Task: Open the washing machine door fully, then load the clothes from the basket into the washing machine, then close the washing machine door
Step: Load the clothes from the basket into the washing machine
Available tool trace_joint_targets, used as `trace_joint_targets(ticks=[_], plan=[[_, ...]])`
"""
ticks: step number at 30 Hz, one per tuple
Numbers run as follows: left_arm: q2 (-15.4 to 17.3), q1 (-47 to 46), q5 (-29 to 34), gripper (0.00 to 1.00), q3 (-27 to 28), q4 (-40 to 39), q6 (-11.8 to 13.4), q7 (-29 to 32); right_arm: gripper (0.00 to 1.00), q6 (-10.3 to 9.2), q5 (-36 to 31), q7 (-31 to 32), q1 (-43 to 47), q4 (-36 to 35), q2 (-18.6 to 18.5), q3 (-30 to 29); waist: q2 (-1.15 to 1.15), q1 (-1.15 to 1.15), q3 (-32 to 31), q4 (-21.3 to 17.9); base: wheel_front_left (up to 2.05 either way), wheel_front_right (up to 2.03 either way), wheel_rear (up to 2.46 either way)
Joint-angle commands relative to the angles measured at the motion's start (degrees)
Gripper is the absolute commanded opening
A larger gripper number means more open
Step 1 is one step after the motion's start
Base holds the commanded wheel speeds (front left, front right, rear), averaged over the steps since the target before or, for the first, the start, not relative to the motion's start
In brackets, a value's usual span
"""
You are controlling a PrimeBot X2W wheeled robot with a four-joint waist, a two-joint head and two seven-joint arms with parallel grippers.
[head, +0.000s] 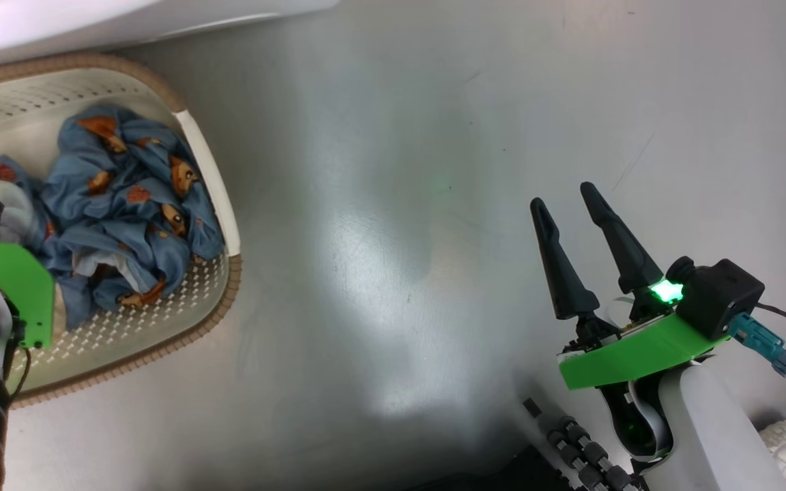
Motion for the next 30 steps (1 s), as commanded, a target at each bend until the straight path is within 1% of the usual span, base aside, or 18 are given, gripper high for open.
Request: trace_joint_targets(ticks=[1, 6, 7, 8, 9, 14, 19, 26, 27, 30], plan=[[3.1, 0.7, 0.4, 1.0, 0.8, 0.1, 0.5, 0.5, 1.0, 0.09, 0.3, -0.7, 1.2, -1.3, 0.4, 1.6, 0.0, 0.0, 0.5, -0.4, 0.0, 0.0, 0.0], [3.8, 0.2, 0.0, 1.0, 0.7, 0.7, 0.6, 1.0, 1.0, 0.09, 0.4, -0.7, 1.2, -1.8, 0.5, 1.9, 0.0, 0.0, 1.2, -1.0, 0.0, 0.0, 0.0], [3.9, 0.1, -0.2, 0.81, 0.8, 0.9, 0.4, 0.9, 1.0, 0.09, 0.5, -0.7, 1.1, -1.8, 0.6, 1.9, 0.0, 0.0, 1.3, -1.1, 0.0, 0.0, 0.0], [3.8, 0.0, -0.7, 0.38, 1.0, 1.1, 0.0, 0.8, 1.0, 0.09, 0.6, -0.7, 1.1, -1.9, 0.6, 1.9, 0.0, 0.0, 1.3, -1.3, 0.0, 0.0, 0.0], [3.8, -0.2, -1.0, 0.0, 1.0, 1.2, -0.3, 0.4, 1.0, 0.09, 0.6, -0.7, 1.0, -1.9, 0.7, 2.0, 0.0, 0.0, 1.4, -1.4, 0.0, 0.0, 0.0], [2.7, -0.6, -2.6, 0.0, 1.3, 2.0, -1.2, -2.1, 1.0, 0.09, 0.7, -0.7, 0.7, -2.0, 0.8, 1.2, 0.0, 0.0, 0.7, -1.4, 0.0, 0.0, 0.0], [1.5, -0.2, -4.5, 0.0, 2.0, 3.4, -1.8, -7.3, 1.0, 0.09, 0.4, -0.7, -0.1, -2.2, 0.3, -0.1, 0.0, 0.0, -1.7, -0.4, 0.0, 0.0, 0.0], [-0.3, 2.0, -6.3, 0.0, 2.2, 5.5, -2.4, -15.8, 1.0, 0.09, 0.2, -0.7, -0.2, -2.0, -0.5, -0.9, 0.0, 0.0, -7.4, 1.3, 0.0, 0.0, 0.0], [-0.8, 3.0, -6.8, 0.0, 2.3, 6.1, -2.6, -17.7, 1.0, 0.09, 0.3, -0.7, 0.0, -1.8, -0.7, -1.0, 0.0, 0.0, -9.3, 1.6, 0.0, 0.0, 0.0], [-1.6, 4.4, -7.4, 0.0, 2.2, 6.4, -2.8, -19.7, 1.0, 0.09, 0.2, -0.7, 0.6, -1.3, -1.0, -1.1, 0.0, 0.0, -11.9, 2.2, 0.0, 0.0, 0.0]])
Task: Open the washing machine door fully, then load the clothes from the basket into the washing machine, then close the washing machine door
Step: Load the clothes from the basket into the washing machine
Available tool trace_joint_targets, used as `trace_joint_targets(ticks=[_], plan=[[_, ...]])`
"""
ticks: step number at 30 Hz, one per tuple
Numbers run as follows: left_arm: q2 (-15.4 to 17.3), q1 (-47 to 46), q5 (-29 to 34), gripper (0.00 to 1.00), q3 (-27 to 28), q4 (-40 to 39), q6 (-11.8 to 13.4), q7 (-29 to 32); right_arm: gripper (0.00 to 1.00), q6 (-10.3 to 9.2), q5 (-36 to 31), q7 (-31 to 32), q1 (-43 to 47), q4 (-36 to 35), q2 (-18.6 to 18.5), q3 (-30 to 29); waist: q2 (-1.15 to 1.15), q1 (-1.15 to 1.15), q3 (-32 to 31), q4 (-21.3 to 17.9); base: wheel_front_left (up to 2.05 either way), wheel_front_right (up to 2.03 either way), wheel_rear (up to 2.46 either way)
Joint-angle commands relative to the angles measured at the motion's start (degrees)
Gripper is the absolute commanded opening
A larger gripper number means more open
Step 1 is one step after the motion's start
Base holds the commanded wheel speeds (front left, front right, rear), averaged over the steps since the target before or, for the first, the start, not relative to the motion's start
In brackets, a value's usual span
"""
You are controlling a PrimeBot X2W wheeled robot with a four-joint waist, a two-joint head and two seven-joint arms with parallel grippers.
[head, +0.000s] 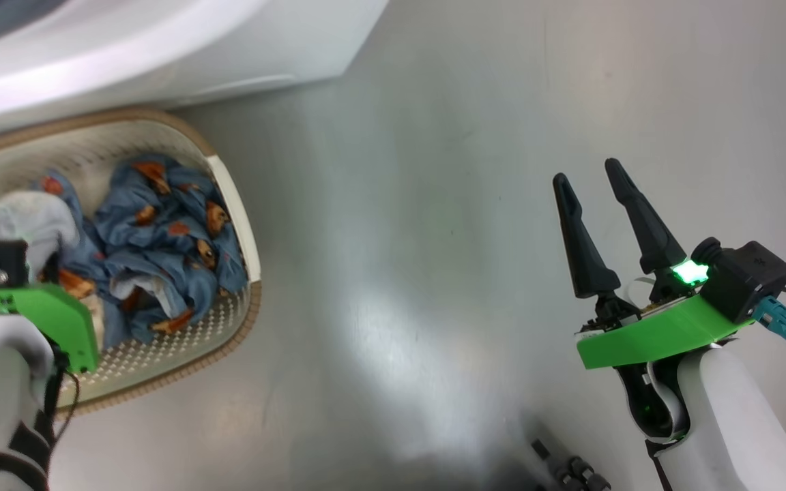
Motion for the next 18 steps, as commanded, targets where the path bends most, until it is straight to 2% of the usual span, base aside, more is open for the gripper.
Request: trace_joint_targets(ticks=[1, 7, 18], plan=[[1.6, 3.1, -0.7, 0.0, 1.3, -0.3, -0.2, -1.4, 1.0, 0.09, 0.1, -0.7, 2.8, -0.8, -0.5, 0.9, 0.0, 0.0, -4.6, 1.6, 0.0, 0.0, 0.0], [-0.6, 7.1, -2.3, 0.0, 1.9, -3.3, -0.1, -2.6, 1.0, 0.09, 0.2, -0.7, 4.2, 0.0, -1.5, 0.4, 0.0, 0.0, -10.1, 3.2, 0.0, 0.0, 0.0], [-4.5, 21.4, -4.4, 0.0, 4.5, -23.6, 2.6, -2.6, 1.0, 0.09, 0.4, -0.7, 8.5, 1.1, -3.4, -1.1, 0.0, 0.0, -20.7, 6.2, 0.0, 0.0, 0.0]])
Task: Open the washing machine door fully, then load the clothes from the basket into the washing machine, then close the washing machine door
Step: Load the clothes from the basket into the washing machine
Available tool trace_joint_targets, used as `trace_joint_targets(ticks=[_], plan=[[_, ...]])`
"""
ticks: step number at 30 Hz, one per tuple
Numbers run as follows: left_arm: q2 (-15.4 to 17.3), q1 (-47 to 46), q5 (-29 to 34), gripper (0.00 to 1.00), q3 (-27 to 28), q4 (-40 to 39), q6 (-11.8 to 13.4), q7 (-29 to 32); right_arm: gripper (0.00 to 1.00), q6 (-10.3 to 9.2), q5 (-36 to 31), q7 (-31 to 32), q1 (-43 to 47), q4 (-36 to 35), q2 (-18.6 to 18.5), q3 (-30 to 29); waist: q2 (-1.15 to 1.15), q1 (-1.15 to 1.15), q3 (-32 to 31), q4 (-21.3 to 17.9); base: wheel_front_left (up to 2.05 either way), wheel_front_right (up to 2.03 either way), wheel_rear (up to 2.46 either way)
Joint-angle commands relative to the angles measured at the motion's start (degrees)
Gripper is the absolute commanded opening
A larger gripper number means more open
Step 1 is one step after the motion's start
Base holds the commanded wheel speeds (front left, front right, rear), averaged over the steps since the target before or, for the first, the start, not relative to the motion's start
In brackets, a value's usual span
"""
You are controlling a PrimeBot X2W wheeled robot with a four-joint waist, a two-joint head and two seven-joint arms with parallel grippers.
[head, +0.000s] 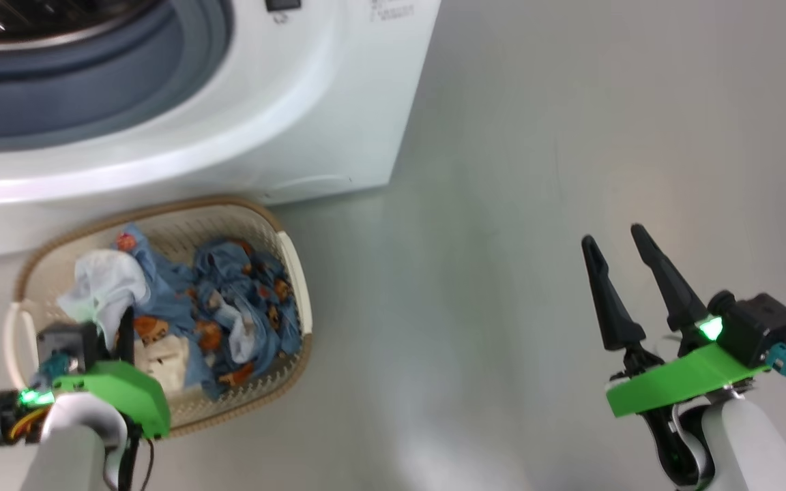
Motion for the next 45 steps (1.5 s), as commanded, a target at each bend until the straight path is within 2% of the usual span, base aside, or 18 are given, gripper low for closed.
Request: trace_joint_targets(ticks=[1, 24, 31, 36, 45], plan=[[1.3, 3.2, -0.7, 0.0, 2.4, -3.7, 0.8, -0.8, 1.0, 0.09, 0.4, -0.7, 2.2, -0.9, -0.8, 0.8, 0.0, 0.0, -6.0, 2.7, 0.0, 0.0, 0.0], [-3.3, 26.2, -0.6, 0.0, 6.7, -39.6, 3.2, -0.8, 1.0, 0.09, -0.3, -0.7, 10.7, 0.8, -3.3, 0.4, 0.0, 0.0, -24.3, 5.6, 0.0, 0.0, 0.0], [-4.3, 31.1, -0.2, 0.0, 7.4, -44.8, 4.5, -0.8, 1.0, 0.09, -0.4, -0.7, 13.1, 1.0, -3.5, 0.2, 0.0, 0.0, -28.5, 5.9, 0.0, 0.0, 0.0], [-4.7, 33.6, 0.4, 0.0, 8.0, -48.2, 5.2, -0.8, 1.0, 0.09, -0.8, -0.7, 14.0, 0.3, -3.6, -0.5, 0.0, 0.0, -29.3, 6.1, 0.0, 0.0, 0.0], [-5.0, 35.7, 0.8, 0.0, 8.6, -49.0, 5.1, -0.8, 1.0, 0.09, -1.7, -0.7, 14.4, -0.1, -3.3, -0.7, 0.0, 0.0, -29.3, 6.4, 0.0, 0.0, 0.0]])
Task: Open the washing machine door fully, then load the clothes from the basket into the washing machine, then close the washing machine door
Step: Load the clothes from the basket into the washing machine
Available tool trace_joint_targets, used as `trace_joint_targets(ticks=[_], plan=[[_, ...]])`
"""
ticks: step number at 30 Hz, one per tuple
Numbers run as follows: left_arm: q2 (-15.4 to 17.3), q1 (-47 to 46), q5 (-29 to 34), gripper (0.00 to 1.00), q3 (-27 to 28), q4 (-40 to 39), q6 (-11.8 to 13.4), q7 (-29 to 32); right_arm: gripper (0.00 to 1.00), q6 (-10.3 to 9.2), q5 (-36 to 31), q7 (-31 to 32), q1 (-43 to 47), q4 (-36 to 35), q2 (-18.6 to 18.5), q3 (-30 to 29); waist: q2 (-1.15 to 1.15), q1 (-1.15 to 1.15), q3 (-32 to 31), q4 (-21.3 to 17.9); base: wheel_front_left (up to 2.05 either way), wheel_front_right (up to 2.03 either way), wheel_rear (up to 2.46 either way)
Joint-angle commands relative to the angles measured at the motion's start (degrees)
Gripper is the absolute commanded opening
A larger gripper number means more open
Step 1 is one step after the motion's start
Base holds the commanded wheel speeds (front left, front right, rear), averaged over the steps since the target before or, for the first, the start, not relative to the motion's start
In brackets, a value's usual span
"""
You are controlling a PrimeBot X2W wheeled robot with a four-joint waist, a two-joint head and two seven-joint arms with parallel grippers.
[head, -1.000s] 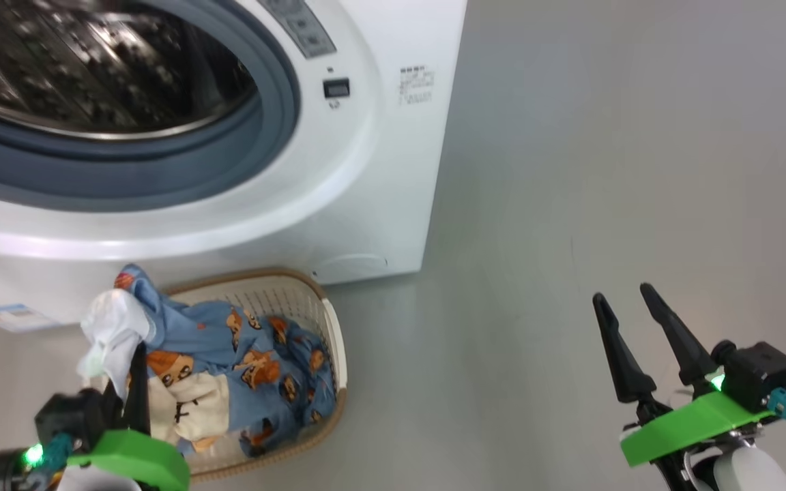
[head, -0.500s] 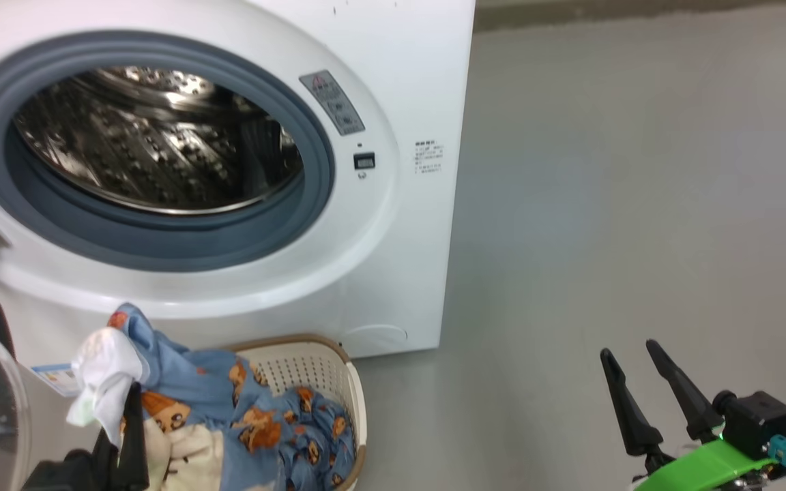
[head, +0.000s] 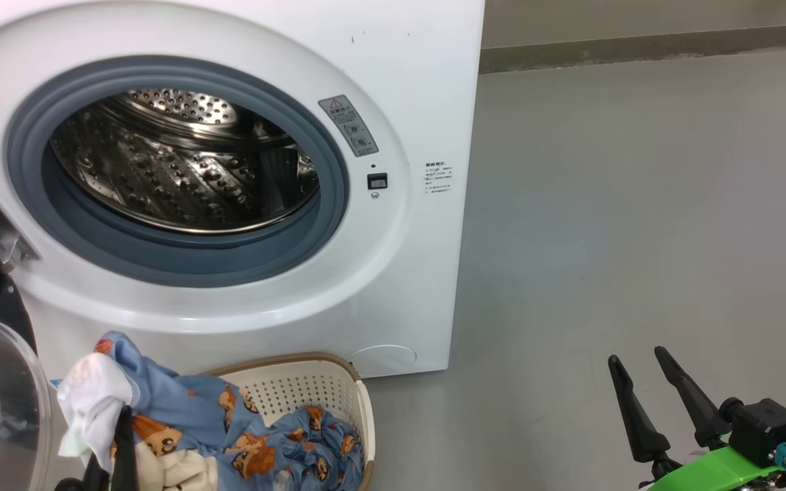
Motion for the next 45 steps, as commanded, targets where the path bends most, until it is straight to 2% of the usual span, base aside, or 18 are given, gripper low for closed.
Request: trace_joint_targets(ticks=[1, 16, 25, 33, 40, 45], plan=[[0.2, -1.1, 0.6, 0.0, 2.0, -1.8, 0.1, -0.8, 1.0, 0.09, -0.8, -0.7, -0.1, -1.6, -0.7, 1.0, 0.0, 0.01, 0.0, 0.1, 0.0, 0.0, 0.0], [-0.3, -1.1, 0.9, 0.0, 1.2, -1.2, 0.0, -0.8, 1.0, 0.09, -0.9, -0.7, 0.0, -1.6, -0.3, 1.2, 0.0, 0.01, 1.0, 0.4, 0.0, 0.0, 0.0], [-0.6, -4.5, 0.8, 0.0, 0.1, -0.7, -0.3, -0.8, 1.0, 0.09, -0.7, -0.7, -1.4, -1.9, -0.1, 1.7, 0.0, 0.01, 7.1, 0.5, 0.0, 0.0, 0.0], [0.3, -18.3, 0.6, 0.0, 0.7, 4.1, -2.0, -0.8, 1.0, 0.09, -1.0, -0.7, -5.0, -2.2, 0.0, 2.4, 0.0, 0.01, 14.1, -0.7, 0.0, 0.0, 0.0], [5.2, -32.6, 1.6, 0.0, 1.3, 11.4, -4.9, -0.8, 1.0, 0.09, -0.8, -0.7, -8.4, -2.2, 0.0, 3.4, 0.0, 0.01, 18.0, -3.1, 0.0, 0.0, 0.0], [7.6, -40.3, 2.0, 0.0, 1.5, 16.6, -5.8, -0.8, 1.0, 0.09, -0.6, -0.7, -10.0, -2.3, 0.2, 4.0, 0.0, 0.01, 20.6, -4.7, 0.0, 0.0, 0.0]])
